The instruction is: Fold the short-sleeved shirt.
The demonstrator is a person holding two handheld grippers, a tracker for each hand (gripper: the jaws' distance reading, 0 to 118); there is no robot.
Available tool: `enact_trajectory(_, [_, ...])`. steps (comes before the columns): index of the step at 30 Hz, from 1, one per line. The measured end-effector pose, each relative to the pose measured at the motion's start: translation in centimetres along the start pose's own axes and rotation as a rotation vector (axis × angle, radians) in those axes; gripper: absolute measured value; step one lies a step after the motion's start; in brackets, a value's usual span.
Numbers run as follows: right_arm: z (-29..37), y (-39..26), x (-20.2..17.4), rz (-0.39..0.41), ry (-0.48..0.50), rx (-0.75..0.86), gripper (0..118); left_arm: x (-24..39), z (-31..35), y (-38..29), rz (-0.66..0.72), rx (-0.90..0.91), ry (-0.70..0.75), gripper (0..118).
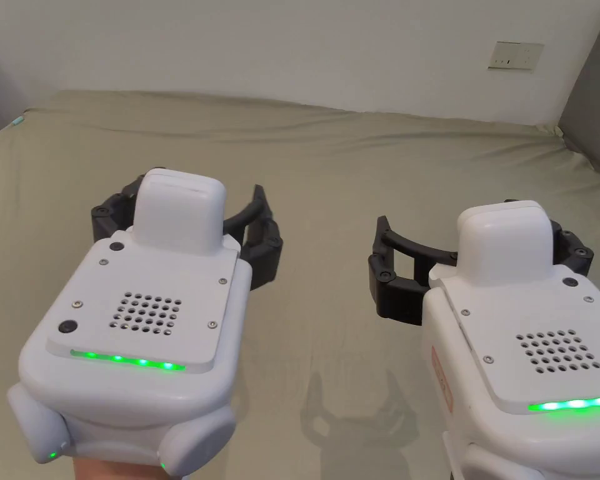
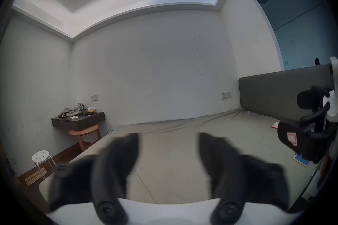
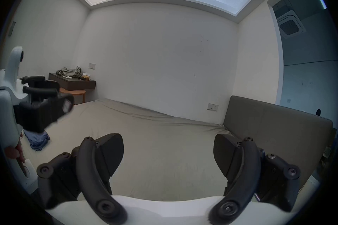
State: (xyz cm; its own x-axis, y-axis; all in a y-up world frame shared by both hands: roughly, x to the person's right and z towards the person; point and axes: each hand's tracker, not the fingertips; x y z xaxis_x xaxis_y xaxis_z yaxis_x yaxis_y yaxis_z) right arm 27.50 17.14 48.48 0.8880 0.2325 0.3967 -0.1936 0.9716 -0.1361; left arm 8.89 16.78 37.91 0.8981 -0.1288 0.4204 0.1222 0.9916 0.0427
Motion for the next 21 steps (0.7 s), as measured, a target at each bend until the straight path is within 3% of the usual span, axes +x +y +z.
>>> enact_trajectory(1, [0.1,0.0,0.0,0.013,-0.002,0.008,105,0.0,0.0,0.0,-0.002,0.004,-0.003,86])
enact_trajectory(3, [0.2,0.1,-0.1,0.035,0.001,0.023,106,0.2,0.0,0.0,-0.01,0.002,0.006,112])
enact_trajectory(4, [0.2,0.2,-0.1,0.034,0.004,0.023,106,0.3,-0.1,0.0,-0.011,-0.004,0.007,117])
enact_trajectory(6, [0.0,0.7,-0.1,0.007,0.017,-0.01,106,0.6,-0.1,0.0,0.018,0.032,-0.045,118])
enact_trajectory(12, [-0.1,1.8,0.4,-0.092,0.047,-0.05,106,0.6,0.2,0.4,0.005,0.015,-0.007,118])
enact_trajectory(16, [0.1,3.3,0.0,-0.13,-0.042,-0.148,106,0.4,0.4,0.7,0.018,0.022,-0.002,118])
enact_trajectory(21, [0.9,4.2,0.9,-0.223,0.071,-0.136,106,0.0,0.6,1.0,0.043,0.025,-0.001,118])
